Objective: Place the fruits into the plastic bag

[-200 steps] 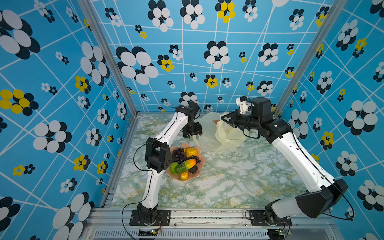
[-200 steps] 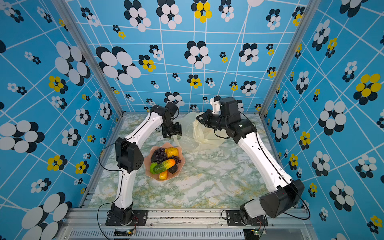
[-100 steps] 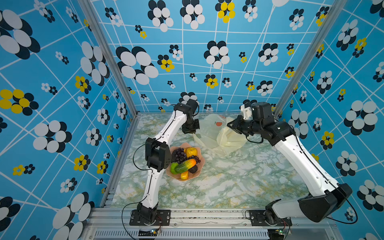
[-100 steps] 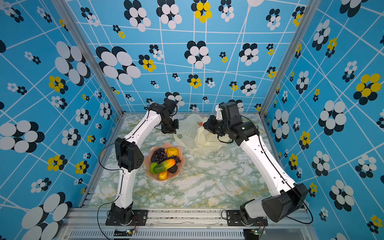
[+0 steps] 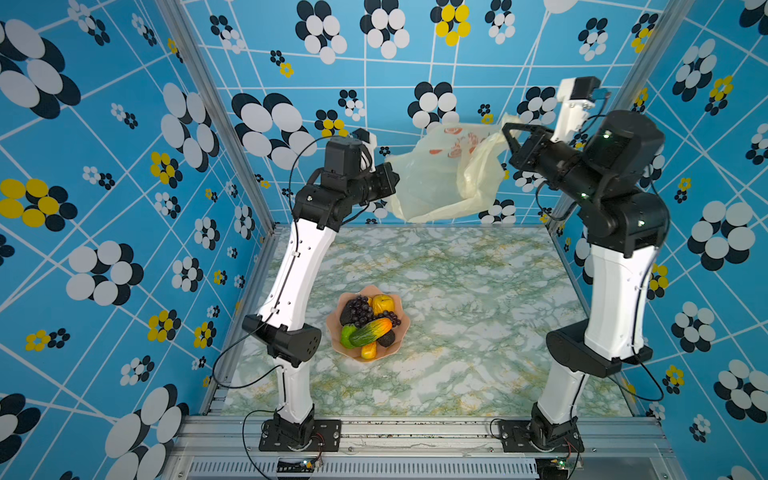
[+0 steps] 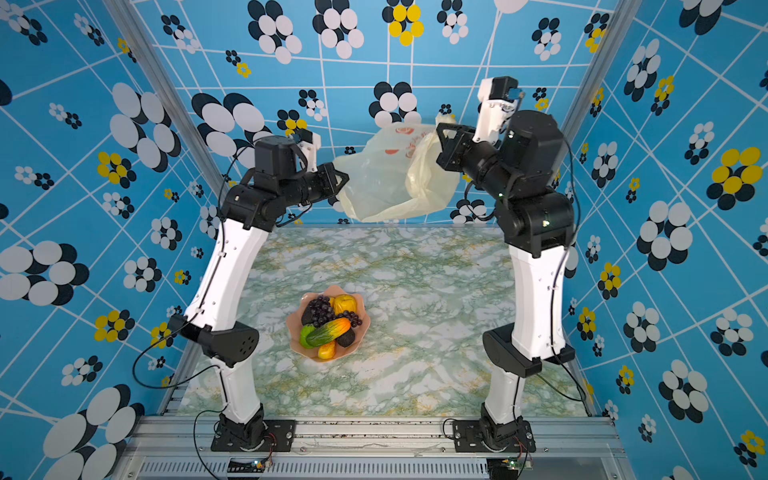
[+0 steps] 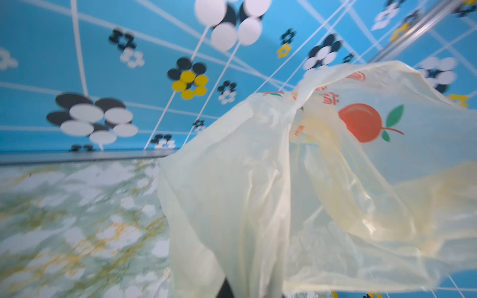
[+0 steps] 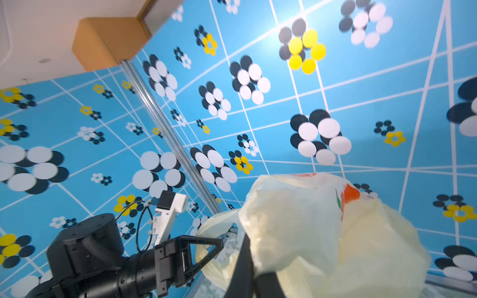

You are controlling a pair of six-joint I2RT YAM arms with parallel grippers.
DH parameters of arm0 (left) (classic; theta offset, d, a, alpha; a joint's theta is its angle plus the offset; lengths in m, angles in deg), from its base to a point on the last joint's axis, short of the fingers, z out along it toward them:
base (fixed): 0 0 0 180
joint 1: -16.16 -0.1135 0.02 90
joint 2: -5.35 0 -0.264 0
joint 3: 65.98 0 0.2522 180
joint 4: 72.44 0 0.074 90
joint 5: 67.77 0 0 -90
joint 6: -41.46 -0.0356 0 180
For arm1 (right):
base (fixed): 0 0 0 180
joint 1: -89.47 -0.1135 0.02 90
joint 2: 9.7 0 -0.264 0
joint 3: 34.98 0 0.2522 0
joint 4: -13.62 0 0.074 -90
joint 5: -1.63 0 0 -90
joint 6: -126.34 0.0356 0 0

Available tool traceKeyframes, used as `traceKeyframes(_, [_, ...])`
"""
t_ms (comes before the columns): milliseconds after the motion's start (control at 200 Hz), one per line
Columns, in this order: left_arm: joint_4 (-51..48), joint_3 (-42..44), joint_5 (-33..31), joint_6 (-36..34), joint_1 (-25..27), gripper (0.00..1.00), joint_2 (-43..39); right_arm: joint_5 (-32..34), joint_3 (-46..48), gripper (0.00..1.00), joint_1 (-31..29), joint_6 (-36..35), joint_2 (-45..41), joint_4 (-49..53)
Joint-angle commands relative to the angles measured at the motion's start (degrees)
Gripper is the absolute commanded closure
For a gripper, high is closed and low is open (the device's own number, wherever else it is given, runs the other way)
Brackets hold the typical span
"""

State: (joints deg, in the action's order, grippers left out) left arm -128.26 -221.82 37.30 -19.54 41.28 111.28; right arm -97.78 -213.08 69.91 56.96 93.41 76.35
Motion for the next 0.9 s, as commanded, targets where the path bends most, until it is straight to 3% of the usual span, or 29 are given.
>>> traceKeyframes(0, [12.0, 7.7, -3.8, -12.2, 5.5, 0.94, -8.8, 1.2, 19.3, 1.0, -2.8, -8.4, -11.1, -4.3])
traceKeyframes(65, [10.2, 16.4, -6.3, -13.9, 6.9, 0.95, -11.6, 6.9, 45.0, 1.0, -3.9, -9.4, -21.7, -11.2])
traceKeyframes(125, [8.5, 28.1, -7.6, -11.8, 7.0, 0.97, -13.2, 13.4, 66.1, 1.0, -3.2, -4.9, -28.1, -12.3])
traceKeyframes(190, [2.0, 38.0, -9.3, -5.6, 6.5, 1.0, -12.0, 11.7, 82.7, 1.0, -1.0, 2.7, -29.6, -7.0])
traceKeyframes(285, [-3.0, 48.7, -3.7, 3.0, 6.4, 1.0, -9.1, 5.8, 97.8, 1.0, -0.2, 10.6, -31.3, -6.6])
traceKeyframes(375, [-1.5, 53.5, -0.8, 4.8, 7.2, 1.0, -9.6, 6.3, 99.5, 1.0, -0.1, 12.4, -34.8, -9.3])
traceKeyframes(440, [-2.0, 50.8, -0.9, 4.8, 6.5, 1.0, -9.4, 7.6, 93.6, 1.0, 0.9, 11.1, -34.7, -9.9])
traceKeyframes(510, [-6.3, 40.2, 0.1, 5.3, 4.4, 1.0, -5.7, 5.0, 82.8, 1.0, 3.0, 10.4, -30.6, -9.7])
traceKeyframes(565, [-11.1, 24.9, 1.5, 5.4, 3.1, 1.0, -0.3, 2.9, 73.4, 1.0, 3.9, 9.7, -26.0, -9.3])
traceKeyframes(585, [-13.1, 18.3, 1.7, 5.3, 2.8, 1.0, 2.1, 2.5, 65.1, 1.0, 4.1, 9.1, -23.7, -8.8])
traceKeyframes(660, [-19.8, -12.2, 2.1, 5.4, 2.2, 1.0, 12.7, 1.5, 44.8, 1.0, 4.1, 7.8, -16.1, -7.3])
traceKeyframes(725, [-16.7, -32.8, 4.5, 9.7, 1.1, 1.0, 18.6, 0.8, 25.6, 1.0, 4.1, 7.6, -9.2, -5.8])
traceKeyframes(785, [-6.2, -31.5, 6.8, 12.4, 0.3, 1.0, 15.2, 0.5, 7.2, 1.0, 4.1, 8.3, -3.0, -4.3])
traceKeyframes(840, [3.9, -20.1, 7.2, 10.2, 1.0, 1.0, 7.6, 0.3, -4.6, 1.0, 4.1, 9.1, 0.5, -3.1])
traceKeyframes(895, [13.3, -4.4, 5.5, 5.9, 2.8, 1.0, -1.8, -0.9, -6.6, 1.0, 4.1, 9.3, 0.1, -1.7])
